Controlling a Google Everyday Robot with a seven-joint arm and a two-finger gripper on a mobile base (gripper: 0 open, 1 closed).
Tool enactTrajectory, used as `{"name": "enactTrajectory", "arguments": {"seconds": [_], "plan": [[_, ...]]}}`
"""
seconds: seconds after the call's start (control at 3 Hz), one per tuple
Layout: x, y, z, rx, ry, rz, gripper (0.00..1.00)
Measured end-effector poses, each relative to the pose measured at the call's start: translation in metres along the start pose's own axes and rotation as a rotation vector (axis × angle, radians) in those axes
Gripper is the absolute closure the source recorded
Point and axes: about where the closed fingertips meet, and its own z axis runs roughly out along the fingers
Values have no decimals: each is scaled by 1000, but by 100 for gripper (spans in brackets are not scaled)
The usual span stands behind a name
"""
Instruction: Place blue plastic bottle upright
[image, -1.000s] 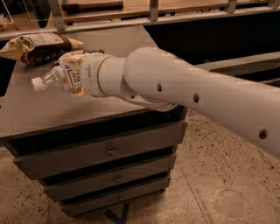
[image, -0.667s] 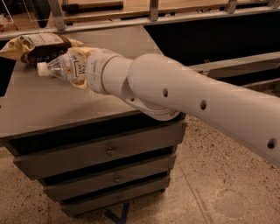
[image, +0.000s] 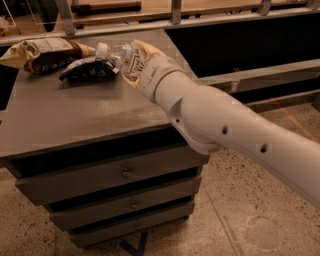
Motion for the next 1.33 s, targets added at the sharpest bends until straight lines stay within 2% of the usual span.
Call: {"name": "enactTrajectory", "arguments": {"seconds": [0.33, 0.67, 1.0, 1.33], "plan": [[2, 2, 3, 103, -48, 125, 100], [-25, 1, 11, 161, -153, 214, 100], [-40, -8, 13, 196, -213, 241, 100], [-49, -10, 13, 237, -261, 343, 100]]}}
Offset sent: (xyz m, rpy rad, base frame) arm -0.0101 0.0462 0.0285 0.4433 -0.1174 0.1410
